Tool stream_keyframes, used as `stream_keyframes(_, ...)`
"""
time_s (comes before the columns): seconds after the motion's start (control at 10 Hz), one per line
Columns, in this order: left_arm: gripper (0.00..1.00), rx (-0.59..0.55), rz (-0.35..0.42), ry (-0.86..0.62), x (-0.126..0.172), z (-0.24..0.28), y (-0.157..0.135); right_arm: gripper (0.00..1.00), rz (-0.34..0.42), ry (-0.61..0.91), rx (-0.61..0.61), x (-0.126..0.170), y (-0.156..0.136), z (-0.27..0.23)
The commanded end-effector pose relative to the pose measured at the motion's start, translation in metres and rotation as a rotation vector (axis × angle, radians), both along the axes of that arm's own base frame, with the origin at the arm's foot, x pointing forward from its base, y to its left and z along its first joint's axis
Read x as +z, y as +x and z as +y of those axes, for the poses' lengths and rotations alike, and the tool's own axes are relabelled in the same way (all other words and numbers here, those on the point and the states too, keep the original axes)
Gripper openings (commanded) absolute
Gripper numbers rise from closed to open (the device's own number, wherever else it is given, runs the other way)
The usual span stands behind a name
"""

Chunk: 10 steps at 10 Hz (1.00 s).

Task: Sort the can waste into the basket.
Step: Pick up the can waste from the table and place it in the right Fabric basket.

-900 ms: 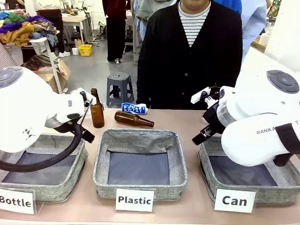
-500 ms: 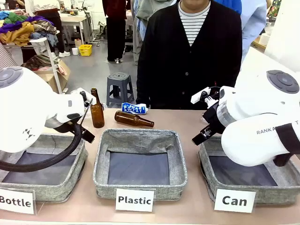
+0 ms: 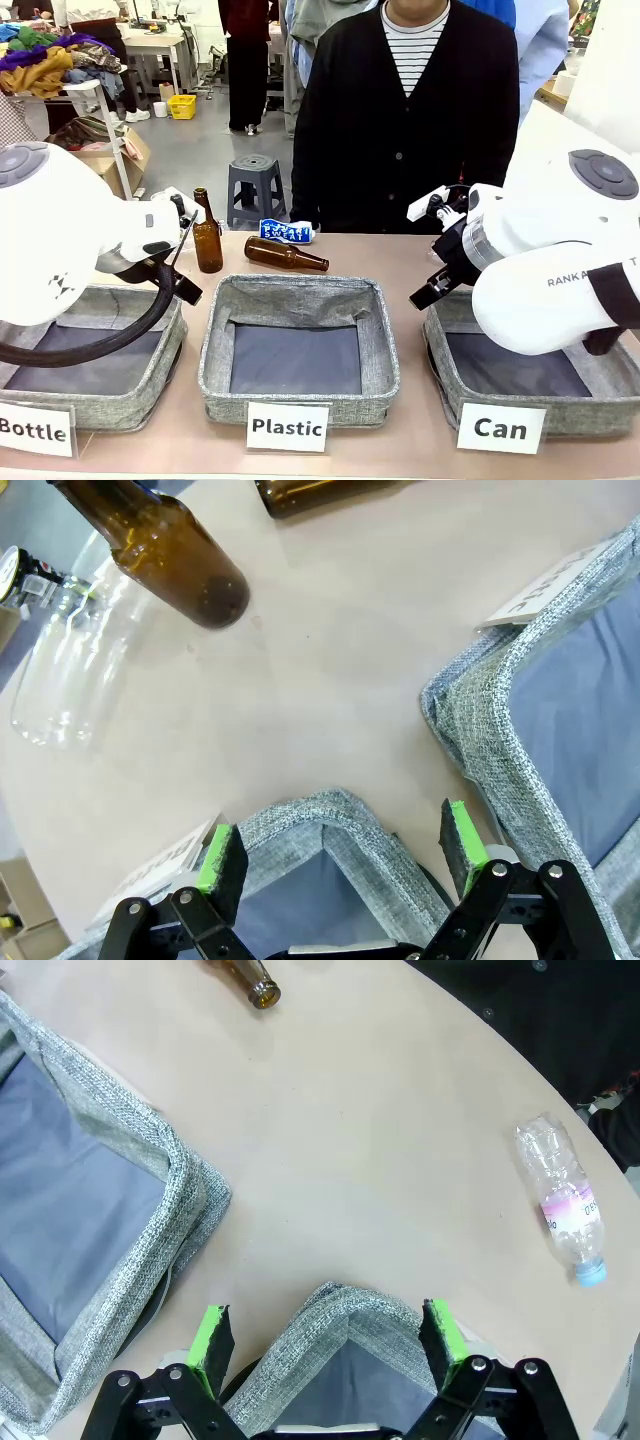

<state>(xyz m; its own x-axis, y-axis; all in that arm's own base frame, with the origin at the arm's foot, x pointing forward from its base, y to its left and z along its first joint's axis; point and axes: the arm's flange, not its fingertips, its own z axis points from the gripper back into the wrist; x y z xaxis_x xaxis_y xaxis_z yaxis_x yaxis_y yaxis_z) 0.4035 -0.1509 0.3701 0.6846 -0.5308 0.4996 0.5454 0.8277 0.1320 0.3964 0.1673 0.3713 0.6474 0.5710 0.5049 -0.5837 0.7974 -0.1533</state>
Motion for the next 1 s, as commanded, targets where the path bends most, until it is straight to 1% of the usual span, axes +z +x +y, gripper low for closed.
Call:
stream_keyframes(0.0, 1.0, 0.0, 0.0, 0.0, 0.0, 0.0, 0.0, 1.0, 0.0, 0.0, 0.0, 0.0, 0.0, 0.0)
stream_keyframes(0.5, 1.0, 0.0, 0.0, 0.0, 0.0, 0.0, 0.0, 1.0, 0.0, 0.0, 0.0, 0.0, 0.0, 0.0)
stream_keyframes(0.6, 1.0, 0.0, 0.0, 0.0, 0.0, 0.0, 0.0, 1.0, 0.022, 0.025, 0.01, 0.016, 0.0, -0.001)
stream_keyframes(0.7, 1.0, -0.093, 0.03, -0.083, 0.024, 0.003, -0.013, 1.0, 0.026, 0.072, -0.012, 0.044, -0.006, 0.002)
stream_keyframes(0.8, 1.0, -0.12, 0.031, -0.129, 0.067, 0.001, -0.037, 1.0, 0.04, 0.104, -0.089, 0.089, -0.019, 0.002)
stream_keyframes(0.9, 1.0, -0.103, 0.029, -0.13, 0.097, -0.005, -0.055, 1.0, 0.047, 0.184, -0.091, 0.116, -0.028, -0.005)
